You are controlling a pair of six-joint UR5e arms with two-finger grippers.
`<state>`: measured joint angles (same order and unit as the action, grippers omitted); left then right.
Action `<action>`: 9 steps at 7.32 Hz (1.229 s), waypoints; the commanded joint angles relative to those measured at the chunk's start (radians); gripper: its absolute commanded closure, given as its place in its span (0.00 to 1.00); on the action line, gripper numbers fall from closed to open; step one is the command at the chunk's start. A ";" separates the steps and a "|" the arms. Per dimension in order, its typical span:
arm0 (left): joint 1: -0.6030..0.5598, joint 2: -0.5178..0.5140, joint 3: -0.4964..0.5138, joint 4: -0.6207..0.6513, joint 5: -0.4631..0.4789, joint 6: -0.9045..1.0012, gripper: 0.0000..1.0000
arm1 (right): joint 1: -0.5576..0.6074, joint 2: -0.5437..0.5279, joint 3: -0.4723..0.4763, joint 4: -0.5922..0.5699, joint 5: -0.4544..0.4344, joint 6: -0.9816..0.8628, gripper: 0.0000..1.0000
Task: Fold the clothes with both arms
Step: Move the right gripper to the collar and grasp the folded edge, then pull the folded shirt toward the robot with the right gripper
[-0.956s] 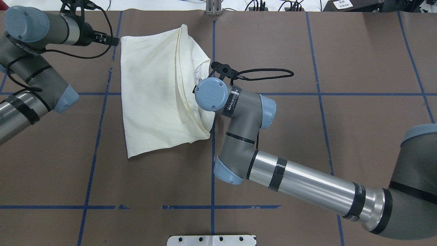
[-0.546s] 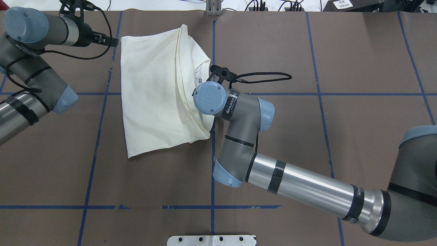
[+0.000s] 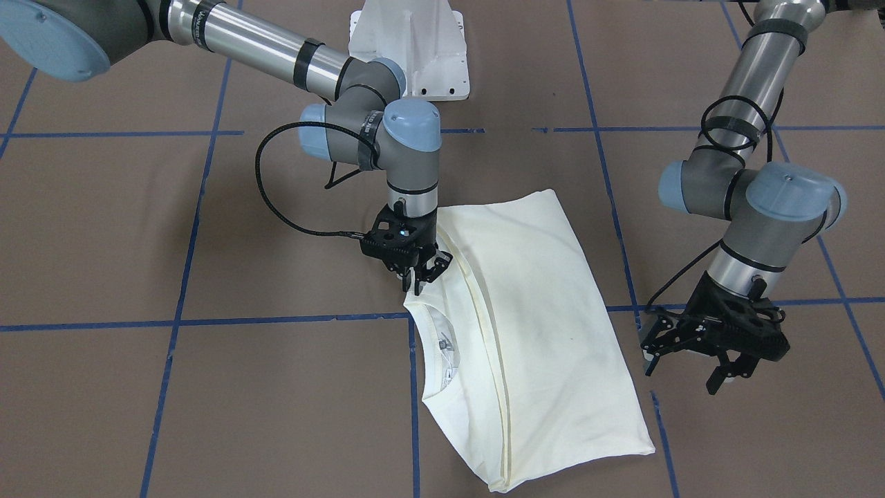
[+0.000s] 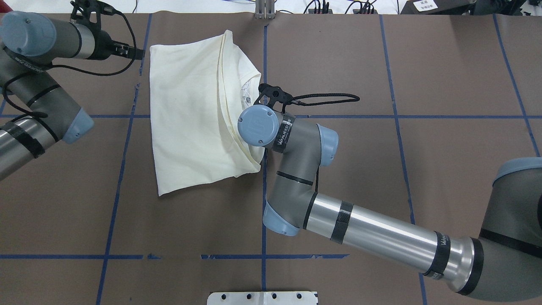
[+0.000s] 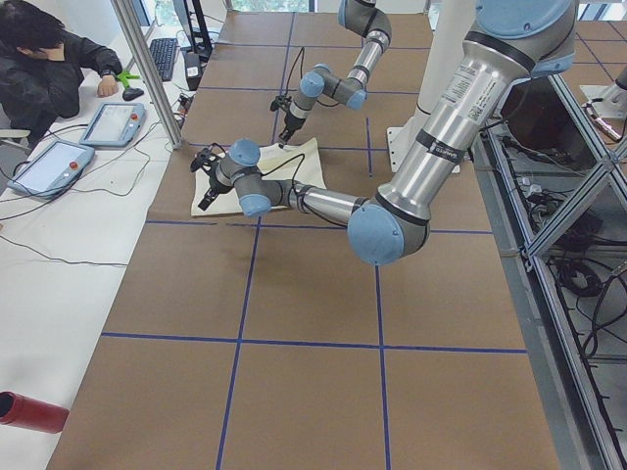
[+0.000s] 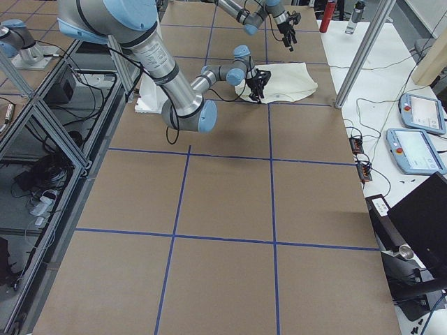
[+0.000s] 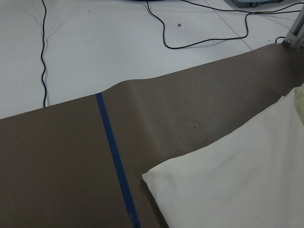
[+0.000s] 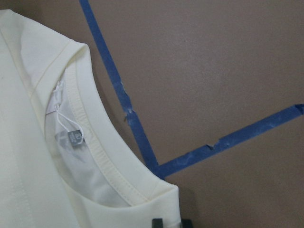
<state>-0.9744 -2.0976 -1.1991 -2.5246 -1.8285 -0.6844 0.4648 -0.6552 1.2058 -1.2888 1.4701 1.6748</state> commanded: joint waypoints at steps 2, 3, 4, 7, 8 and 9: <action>-0.001 0.004 -0.007 0.000 0.000 -0.001 0.00 | 0.000 -0.007 0.041 -0.013 0.012 -0.009 1.00; 0.000 0.011 -0.022 0.000 0.000 -0.001 0.00 | 0.000 -0.044 0.107 -0.033 0.030 -0.009 1.00; 0.000 0.028 -0.046 0.000 0.000 -0.001 0.00 | 0.000 -0.154 0.247 -0.050 0.033 -0.009 1.00; 0.003 0.065 -0.092 0.001 0.000 -0.004 0.00 | -0.081 -0.433 0.532 -0.053 -0.030 -0.009 1.00; 0.009 0.082 -0.118 0.003 0.000 -0.007 0.00 | -0.093 -0.493 0.581 -0.052 -0.033 -0.009 1.00; 0.011 0.093 -0.135 0.003 0.000 -0.012 0.00 | -0.109 -0.512 0.598 -0.052 -0.036 -0.012 0.04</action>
<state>-0.9668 -2.0211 -1.3102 -2.5226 -1.8285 -0.6916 0.3763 -1.1203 1.7619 -1.3413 1.4414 1.6653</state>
